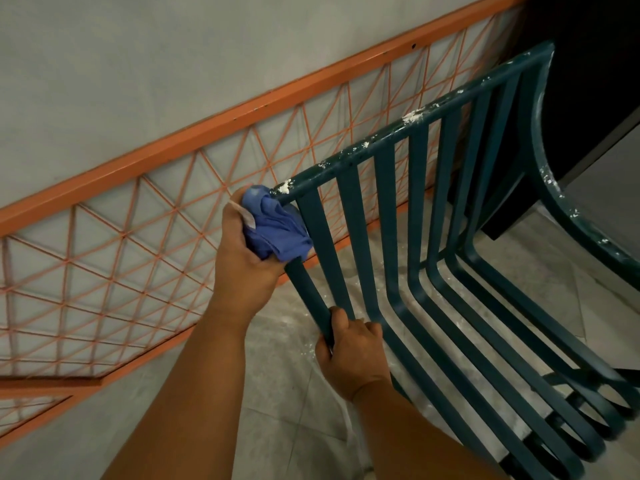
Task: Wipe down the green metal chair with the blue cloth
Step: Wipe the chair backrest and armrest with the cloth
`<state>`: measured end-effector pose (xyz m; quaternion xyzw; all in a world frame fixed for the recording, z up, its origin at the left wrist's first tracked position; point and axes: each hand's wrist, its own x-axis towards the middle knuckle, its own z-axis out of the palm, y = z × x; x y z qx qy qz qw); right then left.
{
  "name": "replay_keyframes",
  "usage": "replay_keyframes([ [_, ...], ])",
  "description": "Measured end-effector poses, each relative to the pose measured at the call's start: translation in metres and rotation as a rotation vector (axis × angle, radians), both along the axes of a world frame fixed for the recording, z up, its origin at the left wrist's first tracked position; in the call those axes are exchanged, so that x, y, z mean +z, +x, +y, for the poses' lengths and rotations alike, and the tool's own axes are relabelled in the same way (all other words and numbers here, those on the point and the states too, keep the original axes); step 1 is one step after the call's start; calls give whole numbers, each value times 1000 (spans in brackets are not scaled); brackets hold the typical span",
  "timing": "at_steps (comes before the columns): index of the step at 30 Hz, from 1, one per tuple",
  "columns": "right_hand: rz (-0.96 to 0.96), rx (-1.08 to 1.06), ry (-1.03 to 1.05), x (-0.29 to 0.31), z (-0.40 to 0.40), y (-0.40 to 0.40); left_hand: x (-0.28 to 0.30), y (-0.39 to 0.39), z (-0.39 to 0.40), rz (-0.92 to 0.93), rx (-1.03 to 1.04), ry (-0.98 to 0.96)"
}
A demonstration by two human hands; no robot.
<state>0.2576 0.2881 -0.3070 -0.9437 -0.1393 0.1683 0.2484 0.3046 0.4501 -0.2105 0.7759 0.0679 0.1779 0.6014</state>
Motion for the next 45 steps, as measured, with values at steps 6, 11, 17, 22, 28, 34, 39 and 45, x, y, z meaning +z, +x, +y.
replay_keyframes([
  [6,4,3,8,-1,-1,1,-3,0,-10,-2,336,149],
  [11,7,-1,6,-3,-1,2,-2,-1,-10,65,340,-162],
  [17,-7,-5,10,-2,0,3,-18,-7,-3,289,37,-46],
  [22,-54,-4,27,-8,0,2,-23,-6,-14,370,152,38],
  [28,-120,1,-16,-8,3,6,-18,-3,-17,371,202,118],
  [34,-343,-31,83,16,43,56,-24,-1,-14,399,256,222],
  [39,-403,-52,201,3,53,57,-22,-1,-11,383,219,172],
  [45,-361,-52,232,5,53,56,6,11,-3,81,208,-22],
])
